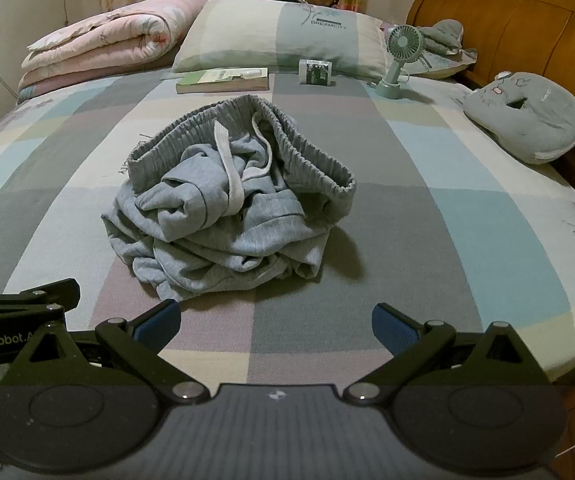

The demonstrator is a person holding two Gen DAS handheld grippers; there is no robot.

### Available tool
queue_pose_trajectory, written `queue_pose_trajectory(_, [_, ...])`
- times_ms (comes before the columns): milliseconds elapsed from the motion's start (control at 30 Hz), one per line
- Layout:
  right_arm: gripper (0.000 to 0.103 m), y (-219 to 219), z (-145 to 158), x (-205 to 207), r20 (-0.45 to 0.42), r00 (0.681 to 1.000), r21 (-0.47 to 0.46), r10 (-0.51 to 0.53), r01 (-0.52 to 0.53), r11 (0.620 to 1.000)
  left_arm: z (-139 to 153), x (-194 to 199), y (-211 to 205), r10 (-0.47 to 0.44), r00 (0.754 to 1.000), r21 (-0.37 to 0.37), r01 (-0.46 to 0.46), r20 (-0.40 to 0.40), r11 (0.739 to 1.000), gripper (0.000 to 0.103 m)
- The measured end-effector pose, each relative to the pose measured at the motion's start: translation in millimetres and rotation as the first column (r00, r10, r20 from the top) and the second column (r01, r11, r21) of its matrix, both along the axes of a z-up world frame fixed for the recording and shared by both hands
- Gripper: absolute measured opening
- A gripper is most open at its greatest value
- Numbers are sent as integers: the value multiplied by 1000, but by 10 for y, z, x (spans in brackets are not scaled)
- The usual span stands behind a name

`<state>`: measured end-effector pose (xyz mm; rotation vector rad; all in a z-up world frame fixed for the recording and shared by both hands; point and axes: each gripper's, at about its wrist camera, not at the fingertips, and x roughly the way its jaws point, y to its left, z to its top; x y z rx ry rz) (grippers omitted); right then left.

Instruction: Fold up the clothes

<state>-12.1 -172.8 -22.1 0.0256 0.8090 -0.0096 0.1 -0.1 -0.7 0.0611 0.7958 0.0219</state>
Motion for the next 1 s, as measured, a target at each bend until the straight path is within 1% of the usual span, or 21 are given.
queue_pose_trajectory(200, [103,11,14,-25,5,1000,-9,-2,2,1000,-44,8,-7,-2,1000,5,2,6,1000,102])
queue_pose_trajectory(400, [103,23,-37,13,5,1000,-8,-3,3,1000,-22,18,6,-3,1000,-4,3,0,1000,102])
queue_pose_trajectory(467, [103,8,1,-6,6,1000,-7,-3,3,1000,-20,14,8,-3,1000,-7,3,0,1000,102])
queue_pose_trajectory(1000, [103,1,14,-14,14,1000,-2,-1,1,1000,-24,21,2,-8,1000,-21,8,6,1000,102])
